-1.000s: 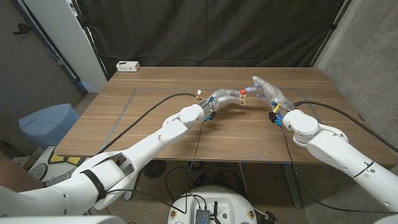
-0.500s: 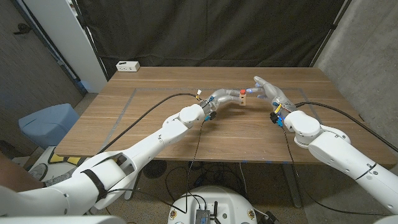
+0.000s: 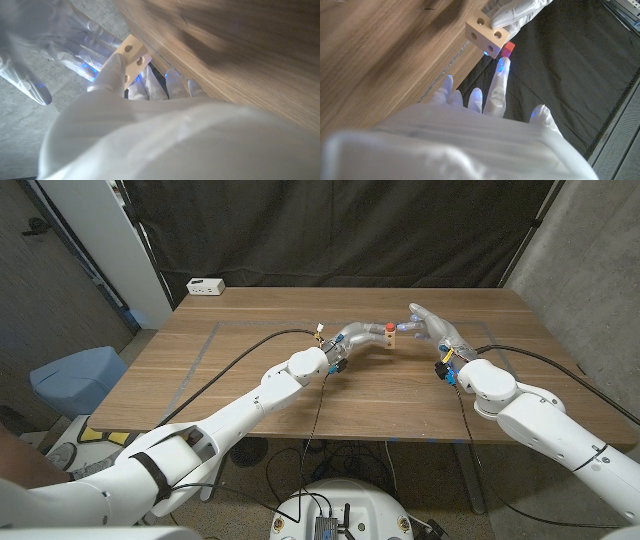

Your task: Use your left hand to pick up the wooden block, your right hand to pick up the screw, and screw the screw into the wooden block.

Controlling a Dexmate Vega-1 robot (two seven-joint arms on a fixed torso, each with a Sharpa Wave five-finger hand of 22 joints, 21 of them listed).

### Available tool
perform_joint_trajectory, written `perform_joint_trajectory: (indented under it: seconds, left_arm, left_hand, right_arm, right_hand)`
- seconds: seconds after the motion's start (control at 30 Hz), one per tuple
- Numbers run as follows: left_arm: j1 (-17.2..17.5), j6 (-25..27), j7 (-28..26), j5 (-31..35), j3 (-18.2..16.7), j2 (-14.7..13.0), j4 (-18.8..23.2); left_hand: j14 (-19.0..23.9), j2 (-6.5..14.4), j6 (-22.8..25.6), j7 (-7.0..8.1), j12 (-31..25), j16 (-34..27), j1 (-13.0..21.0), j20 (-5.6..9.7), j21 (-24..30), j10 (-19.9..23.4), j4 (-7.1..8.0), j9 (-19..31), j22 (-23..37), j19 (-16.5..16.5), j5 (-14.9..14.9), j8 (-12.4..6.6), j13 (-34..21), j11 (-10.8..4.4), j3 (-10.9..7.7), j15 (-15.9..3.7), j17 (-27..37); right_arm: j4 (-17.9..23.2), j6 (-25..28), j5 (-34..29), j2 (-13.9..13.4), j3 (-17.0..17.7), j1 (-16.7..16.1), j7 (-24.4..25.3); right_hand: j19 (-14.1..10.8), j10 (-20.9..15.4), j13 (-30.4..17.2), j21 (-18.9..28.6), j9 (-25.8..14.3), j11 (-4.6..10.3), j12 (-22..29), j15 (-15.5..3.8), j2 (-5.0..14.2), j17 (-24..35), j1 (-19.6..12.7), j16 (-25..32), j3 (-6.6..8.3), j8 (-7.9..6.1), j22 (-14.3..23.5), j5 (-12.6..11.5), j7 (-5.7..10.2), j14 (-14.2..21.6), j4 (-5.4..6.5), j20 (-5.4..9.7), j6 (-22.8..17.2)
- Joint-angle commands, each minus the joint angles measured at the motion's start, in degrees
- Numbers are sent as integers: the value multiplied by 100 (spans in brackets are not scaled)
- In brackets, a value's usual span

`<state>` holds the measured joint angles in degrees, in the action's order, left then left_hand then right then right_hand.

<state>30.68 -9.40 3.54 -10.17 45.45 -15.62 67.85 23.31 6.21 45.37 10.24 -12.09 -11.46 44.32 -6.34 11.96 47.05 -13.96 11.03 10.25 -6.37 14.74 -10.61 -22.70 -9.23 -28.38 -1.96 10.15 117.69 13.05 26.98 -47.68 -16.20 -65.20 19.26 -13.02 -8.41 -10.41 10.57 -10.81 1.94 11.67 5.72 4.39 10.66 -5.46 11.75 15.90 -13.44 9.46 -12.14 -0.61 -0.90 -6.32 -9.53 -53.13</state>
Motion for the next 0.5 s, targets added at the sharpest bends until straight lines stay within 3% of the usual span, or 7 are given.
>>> perform_joint_trajectory:
  seconds: [0.03,0.5]
  left_arm:
    - [12,37,-19,18,-3,-20,34]
    - [-11,7,12,26,7,-15,3]
  left_hand:
    - [40,242,490,-409,-21,-22,-269,23,15,31,461,35,33,-61,30,-56,-5,-17,-426,0,3]
    - [36,208,474,-408,-19,-22,-290,25,14,32,465,34,32,-63,18,-54,0,-29,-384,-5,7]
  right_arm:
    - [-13,-31,-18,33,4,-14,31]
    - [-224,-168,-69,110,-81,171,-95]
  right_hand:
    - [-42,-4,-4,36,-20,-8,-10,6,-25,12,-47,21,58,37,16,-34,34,18,-6,1,70]
    - [-43,258,-9,20,-28,-56,-115,45,-55,19,-37,-27,55,278,17,-26,128,-45,-12,24,630]
